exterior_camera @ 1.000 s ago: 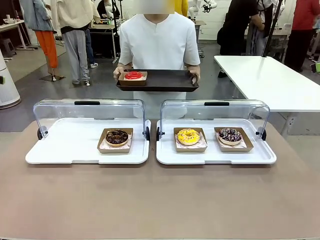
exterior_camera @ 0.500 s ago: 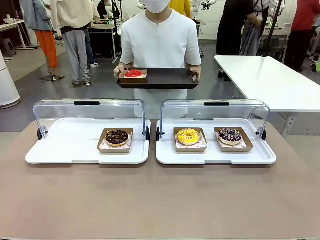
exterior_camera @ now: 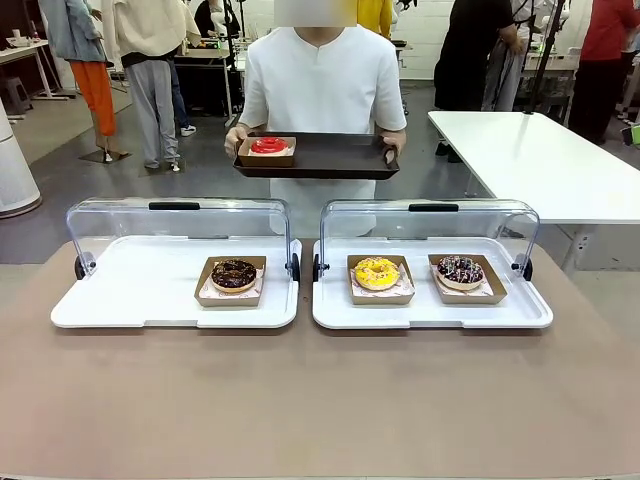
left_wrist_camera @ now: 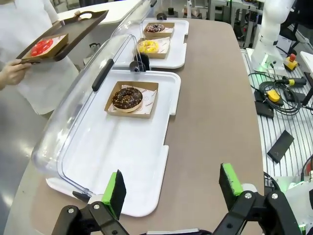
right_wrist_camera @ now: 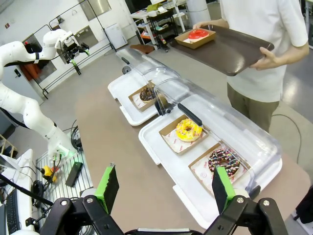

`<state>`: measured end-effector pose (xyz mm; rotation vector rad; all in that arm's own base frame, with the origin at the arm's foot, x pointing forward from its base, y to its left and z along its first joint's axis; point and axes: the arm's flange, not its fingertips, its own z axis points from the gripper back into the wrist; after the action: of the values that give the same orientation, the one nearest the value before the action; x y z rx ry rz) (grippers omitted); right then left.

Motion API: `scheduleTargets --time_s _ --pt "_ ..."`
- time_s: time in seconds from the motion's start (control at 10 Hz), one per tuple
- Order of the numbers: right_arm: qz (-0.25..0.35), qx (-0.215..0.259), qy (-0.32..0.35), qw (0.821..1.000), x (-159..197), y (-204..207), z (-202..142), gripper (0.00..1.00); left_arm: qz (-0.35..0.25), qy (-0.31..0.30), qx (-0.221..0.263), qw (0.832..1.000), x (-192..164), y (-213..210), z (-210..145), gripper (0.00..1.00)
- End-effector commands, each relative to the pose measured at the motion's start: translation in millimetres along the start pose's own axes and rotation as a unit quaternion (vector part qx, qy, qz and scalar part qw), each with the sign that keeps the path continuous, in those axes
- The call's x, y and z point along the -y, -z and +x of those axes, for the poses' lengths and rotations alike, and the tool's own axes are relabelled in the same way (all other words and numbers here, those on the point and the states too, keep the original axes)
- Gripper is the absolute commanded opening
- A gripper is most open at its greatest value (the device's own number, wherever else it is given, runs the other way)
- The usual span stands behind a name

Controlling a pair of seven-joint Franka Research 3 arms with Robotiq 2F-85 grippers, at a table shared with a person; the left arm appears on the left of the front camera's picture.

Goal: Provide the desired donut to the person.
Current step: Pick up and lift the Paper togo box containing the Donut pointed at by the person.

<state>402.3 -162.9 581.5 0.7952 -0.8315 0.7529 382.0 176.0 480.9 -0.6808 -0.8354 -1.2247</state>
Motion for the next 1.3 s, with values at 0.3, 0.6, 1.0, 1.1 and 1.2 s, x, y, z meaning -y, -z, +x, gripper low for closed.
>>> scheduleTargets --time_s 0.3,0.6,1.0,1.1,1.2 --pt "0.002 -0.001 0.000 1.000 -0.9 1.6 -0.3 1.00 0.006 -0.001 0.000 1.000 -0.6 -1.8 -1.6 1.00" --pt "0.002 -0.001 0.000 1.000 -0.9 1.6 -0.3 1.00 0.006 -0.001 0.000 1.000 -0.6 -1.8 -1.6 1.00" --pt "0.002 -0.001 0.000 1.000 -0.9 1.6 -0.3 1.00 0.006 -0.001 0.000 1.000 -0.6 -1.8 -1.6 1.00" --pt "0.002 -0.001 0.000 1.000 -0.9 1.6 -0.3 1.00 0.006 -0.001 0.000 1.000 -0.6 -1.8 -1.6 1.00" --pt "0.002 -0.001 0.000 1.000 -0.9 1.6 -0.3 1.00 0.006 -0.001 0.000 1.000 -0.6 -1.8 -1.6 1.00"
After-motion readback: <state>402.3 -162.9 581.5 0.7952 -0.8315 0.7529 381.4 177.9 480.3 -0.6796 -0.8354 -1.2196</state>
